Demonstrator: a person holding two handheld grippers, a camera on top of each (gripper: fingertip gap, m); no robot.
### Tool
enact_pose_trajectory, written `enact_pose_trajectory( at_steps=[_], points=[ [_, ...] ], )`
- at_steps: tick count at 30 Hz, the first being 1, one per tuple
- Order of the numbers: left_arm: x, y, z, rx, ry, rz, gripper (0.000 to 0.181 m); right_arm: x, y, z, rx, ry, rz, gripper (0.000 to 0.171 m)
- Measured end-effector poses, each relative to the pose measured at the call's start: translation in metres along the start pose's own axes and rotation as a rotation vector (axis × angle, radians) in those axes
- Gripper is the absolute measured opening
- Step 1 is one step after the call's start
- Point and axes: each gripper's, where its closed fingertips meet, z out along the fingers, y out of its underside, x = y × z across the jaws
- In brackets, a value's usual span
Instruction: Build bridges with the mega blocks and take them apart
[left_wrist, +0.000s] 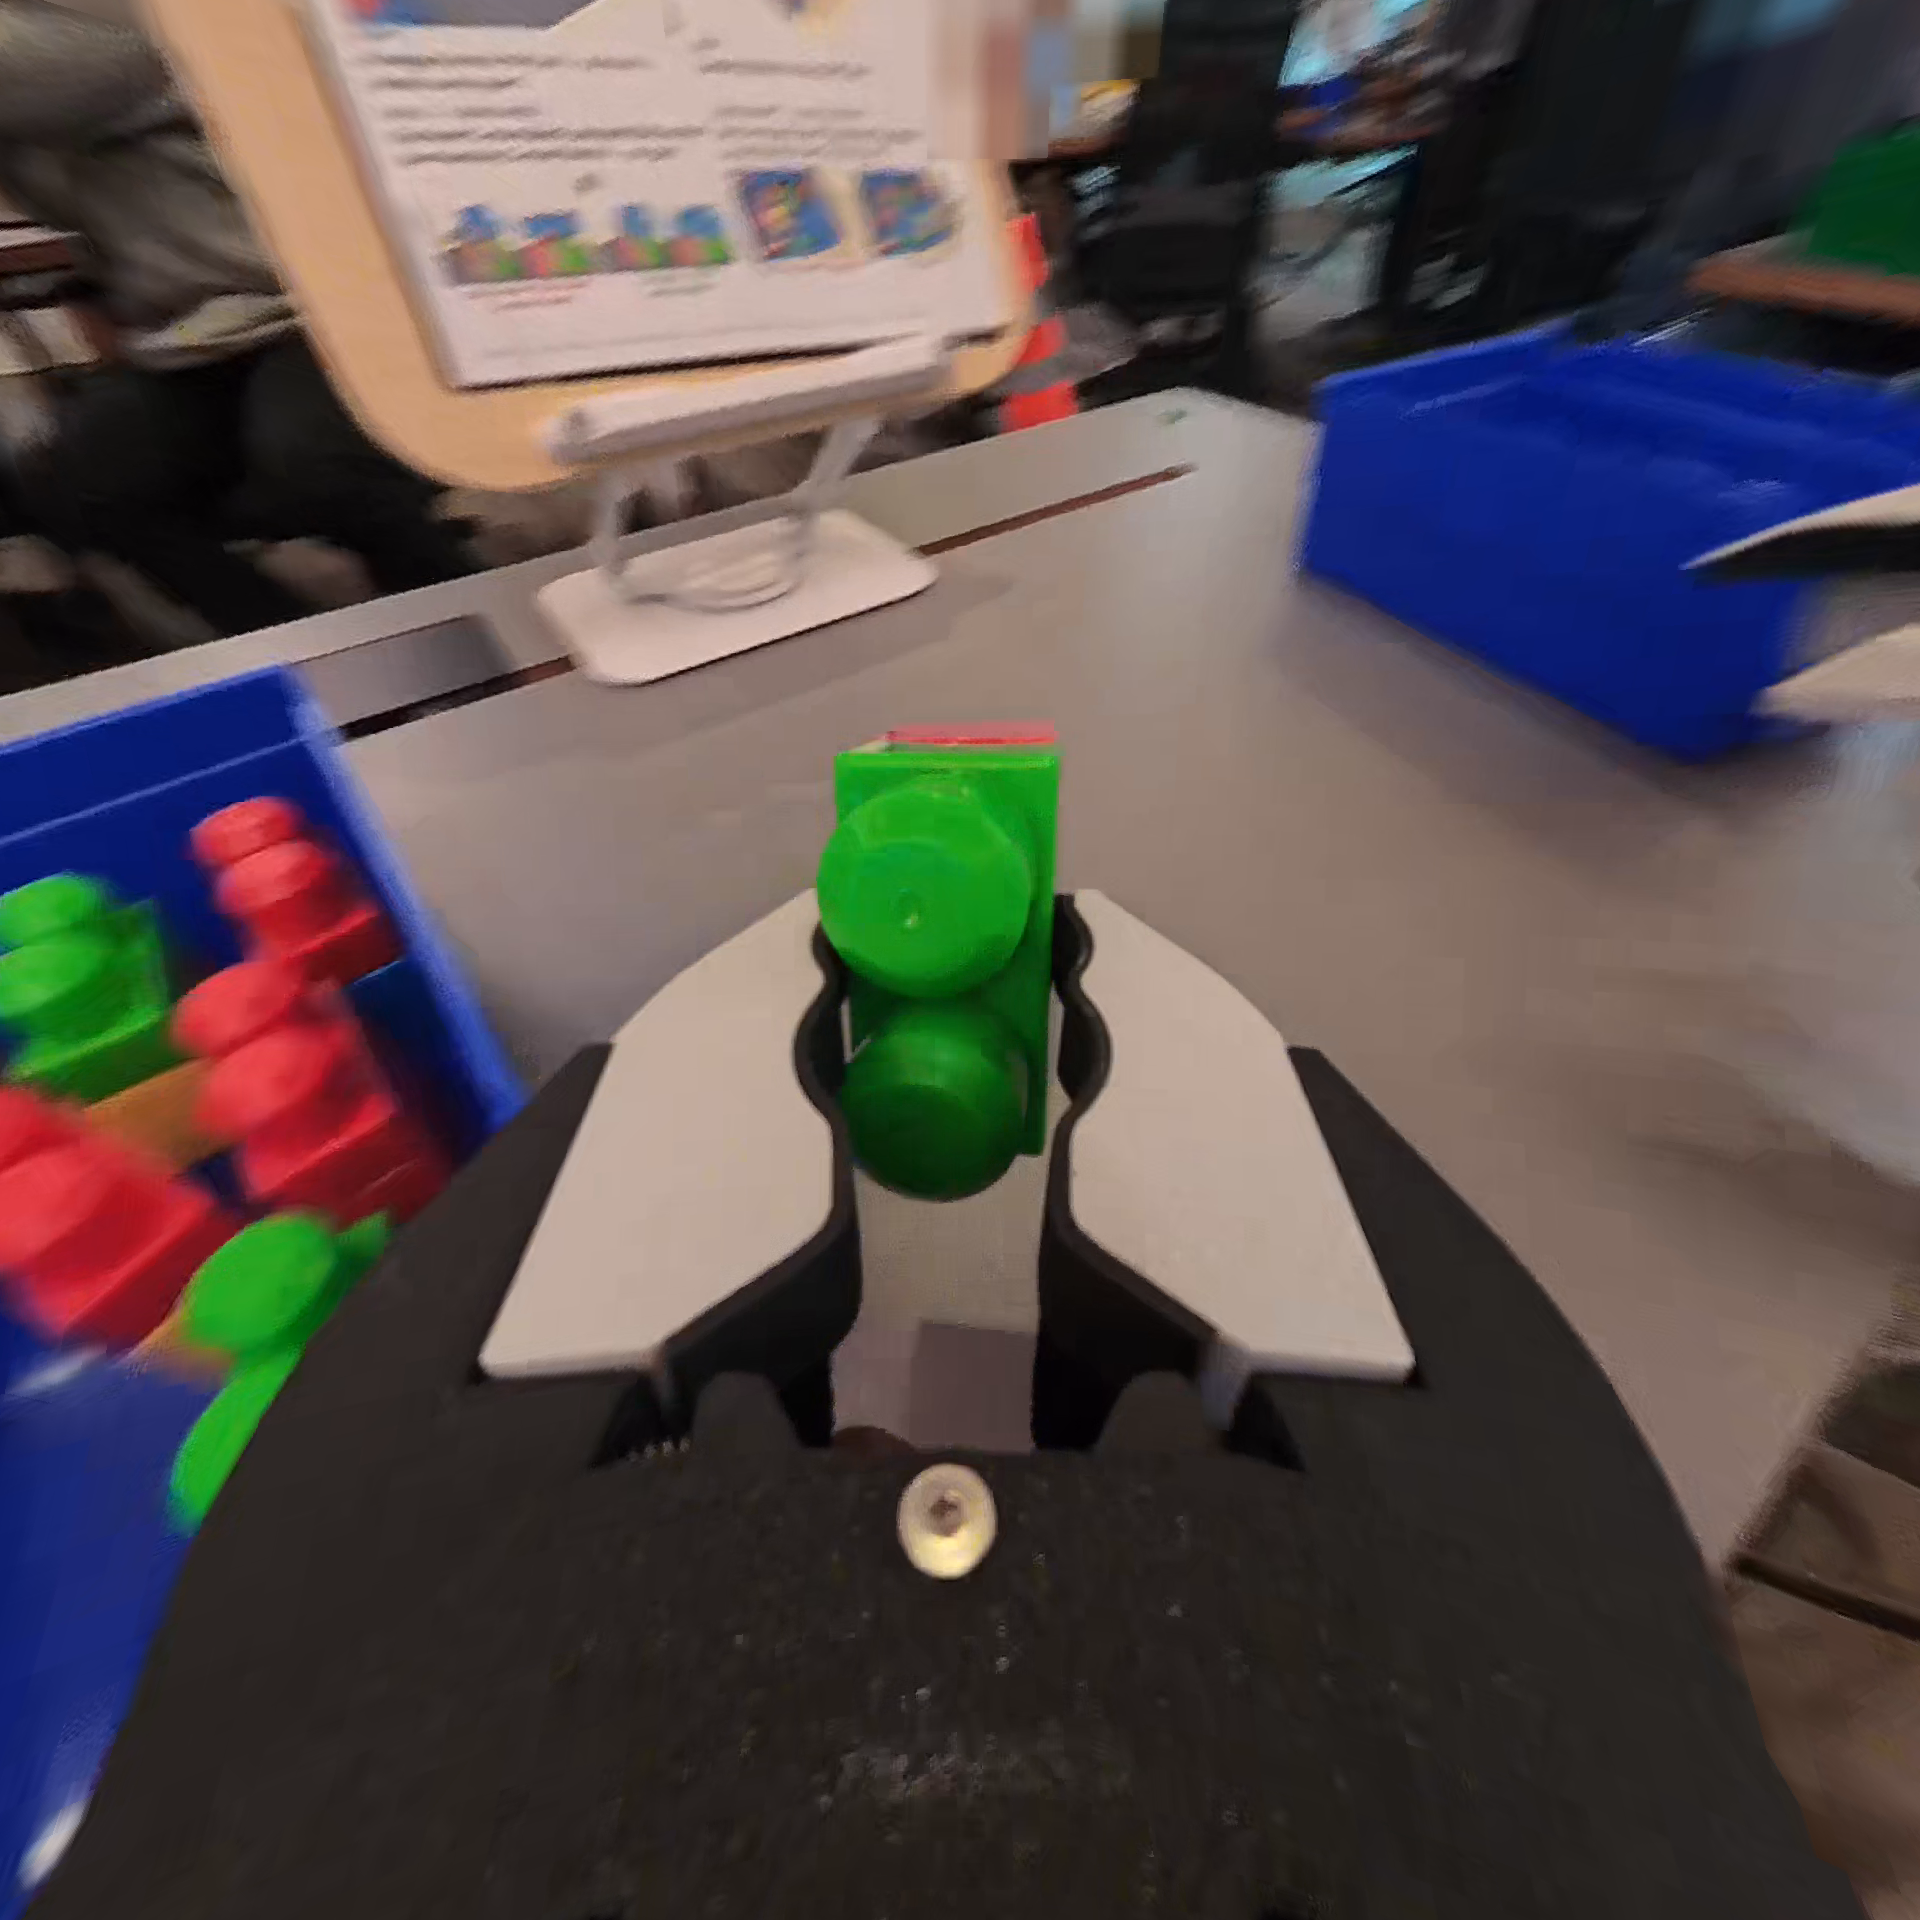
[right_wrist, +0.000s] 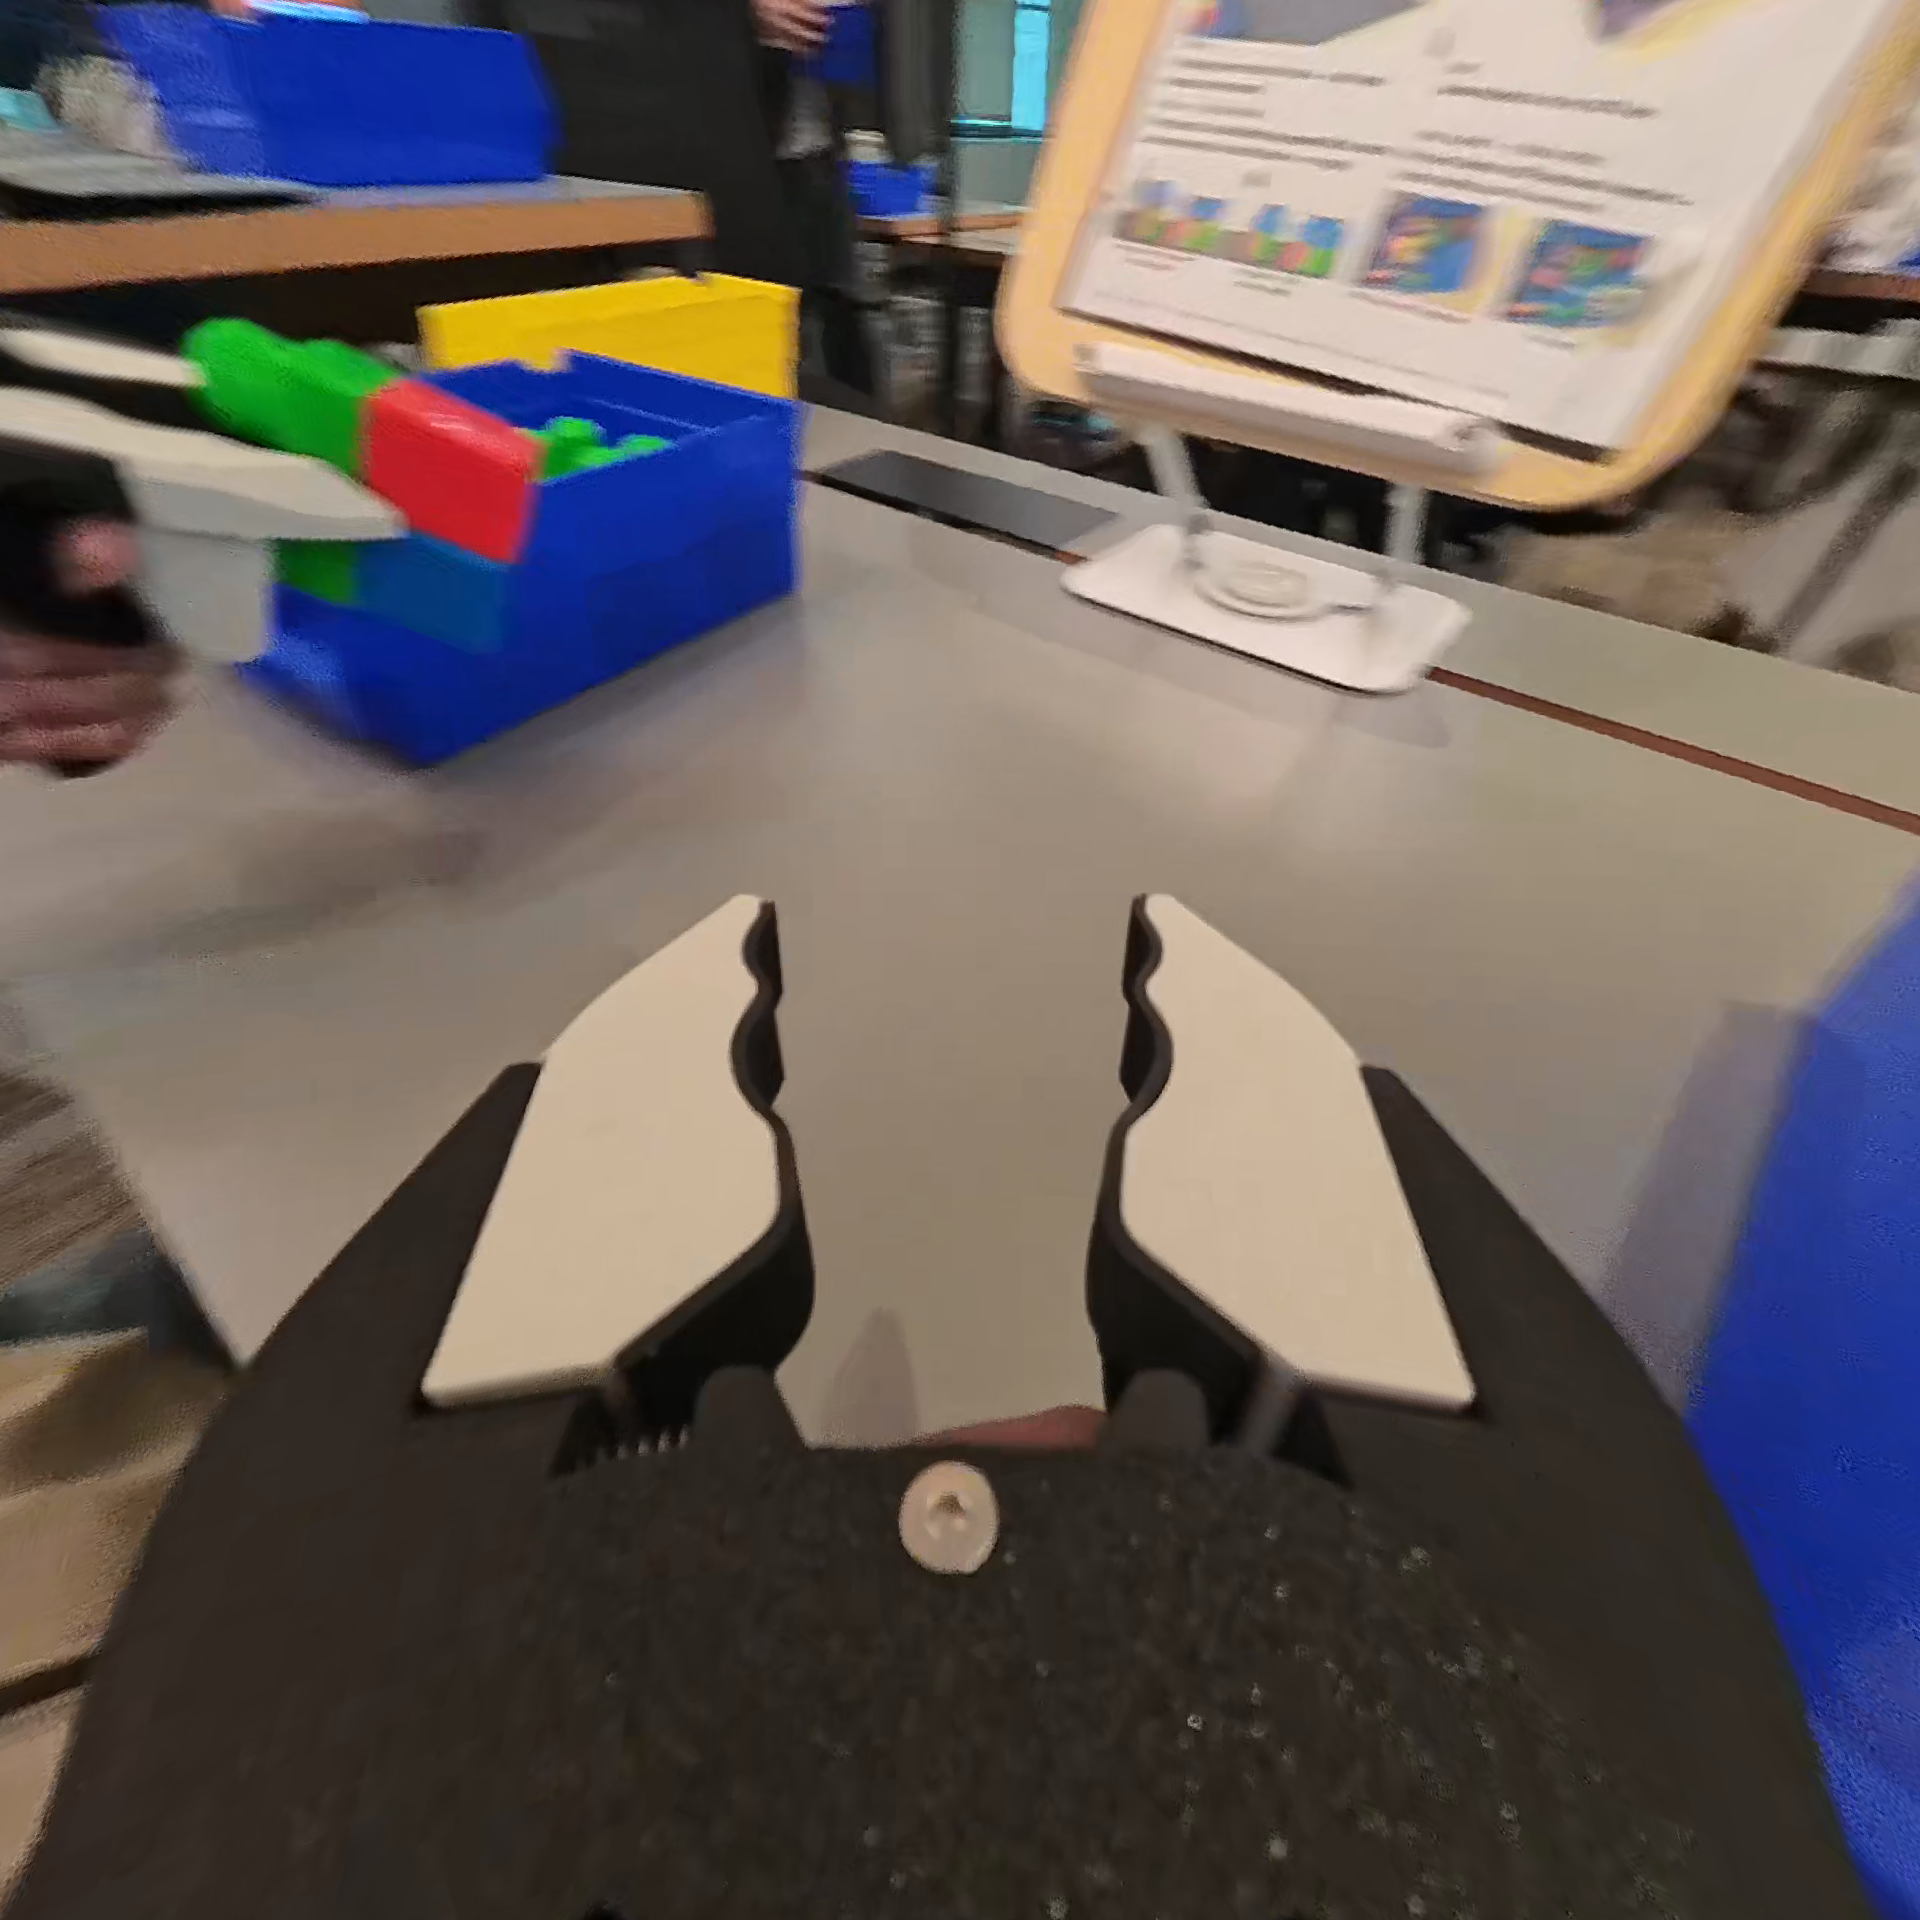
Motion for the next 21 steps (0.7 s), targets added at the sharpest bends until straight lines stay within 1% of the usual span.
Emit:
enact_pose_trajectory(
  at_steps=[2,4,5,7,10,13,14,15,17,21],
  points=[
    [0.021,-0.016,0.005,0.067,0.207,-0.047,0.038,-0.022,-0.010,0.010,0.013,-0.189,-0.032,0.064],
    [0.044,-0.031,0.007,0.125,0.404,-0.060,0.038,-0.041,-0.023,0.020,0.033,-0.341,-0.071,0.067],
    [0.054,-0.038,0.008,0.156,0.474,-0.054,0.037,-0.050,-0.029,0.025,0.044,-0.415,-0.070,0.068],
    [0.076,-0.045,0.013,0.171,0.616,-0.042,0.037,-0.063,-0.044,0.034,0.081,-0.542,-0.041,0.069],
    [0.103,-0.048,0.019,0.181,0.773,-0.035,0.037,-0.074,-0.064,0.044,0.149,-0.655,0.012,0.069],
    [0.122,-0.046,0.027,0.187,0.855,-0.042,0.037,-0.082,-0.067,0.050,0.163,-0.705,0.020,0.067],
    [0.126,-0.045,0.029,0.187,0.874,-0.062,0.037,-0.084,-0.066,0.050,0.162,-0.713,0.013,0.064],
    [0.129,-0.045,0.032,0.185,0.891,-0.086,0.037,-0.085,-0.065,0.049,0.165,-0.716,0.011,0.059],
    [0.134,-0.043,0.032,0.193,0.928,-0.115,0.037,-0.083,-0.067,0.045,0.193,-0.723,0.025,0.038],
    [0.138,-0.039,0.035,0.193,0.916,-0.088,0.037,-0.082,-0.061,0.042,0.172,-0.730,0.029,0.036]
  ],
)
